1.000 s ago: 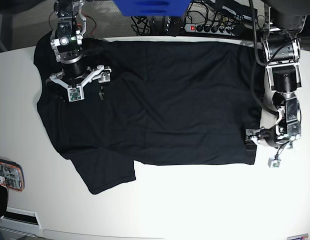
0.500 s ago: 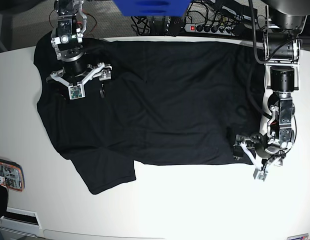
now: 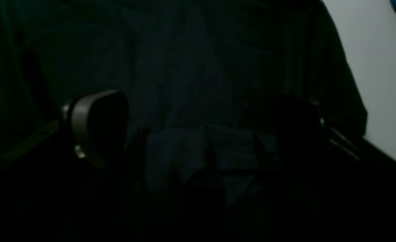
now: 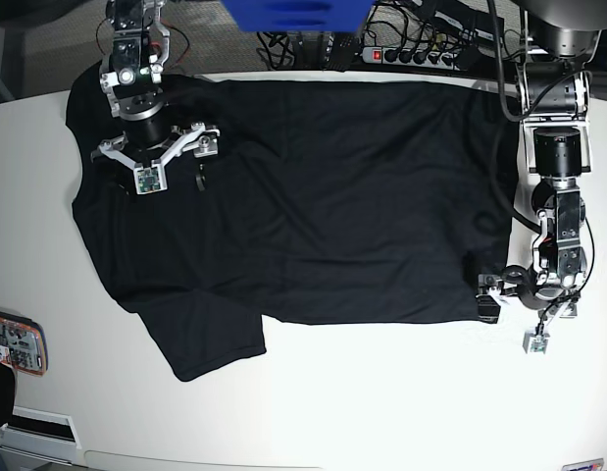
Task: Fold the T-shirt properly
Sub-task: 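Grasp the hem corner with the left gripper and lift it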
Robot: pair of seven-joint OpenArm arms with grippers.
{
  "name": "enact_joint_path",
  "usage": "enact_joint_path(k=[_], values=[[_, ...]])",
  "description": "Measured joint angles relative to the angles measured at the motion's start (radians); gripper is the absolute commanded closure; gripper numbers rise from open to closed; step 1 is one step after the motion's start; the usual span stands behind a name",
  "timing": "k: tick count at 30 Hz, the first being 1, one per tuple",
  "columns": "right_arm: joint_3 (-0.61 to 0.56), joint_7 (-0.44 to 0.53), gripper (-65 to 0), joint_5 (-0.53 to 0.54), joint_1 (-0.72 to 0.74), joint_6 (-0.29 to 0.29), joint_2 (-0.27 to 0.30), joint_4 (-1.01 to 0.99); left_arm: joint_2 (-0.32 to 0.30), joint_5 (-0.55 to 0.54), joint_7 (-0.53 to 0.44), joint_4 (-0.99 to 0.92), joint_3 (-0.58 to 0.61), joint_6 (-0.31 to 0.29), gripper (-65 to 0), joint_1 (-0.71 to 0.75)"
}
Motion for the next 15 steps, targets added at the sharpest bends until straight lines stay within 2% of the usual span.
enact_joint_path(k=[8, 13, 15], values=[[0.000, -0.003, -65.0, 0.000, -0.007, 0.002, 0.000, 0.000, 0.023, 0.004, -0.076, 0.001, -0.080, 0.009, -65.0, 0.000], [0.002, -0.005, -65.0, 0.000, -0.013, 0.000, -0.003, 0.000, 0.023, -0.004, -0.086, 0.009, -0.075, 0.006, -65.0, 0.018], [0.002, -0.005, -65.0, 0.000, -0.013, 0.003, -0.005, 0.000, 0.021, -0.002, -0.076, 0.073, -0.074, 0.007, -65.0, 0.061]])
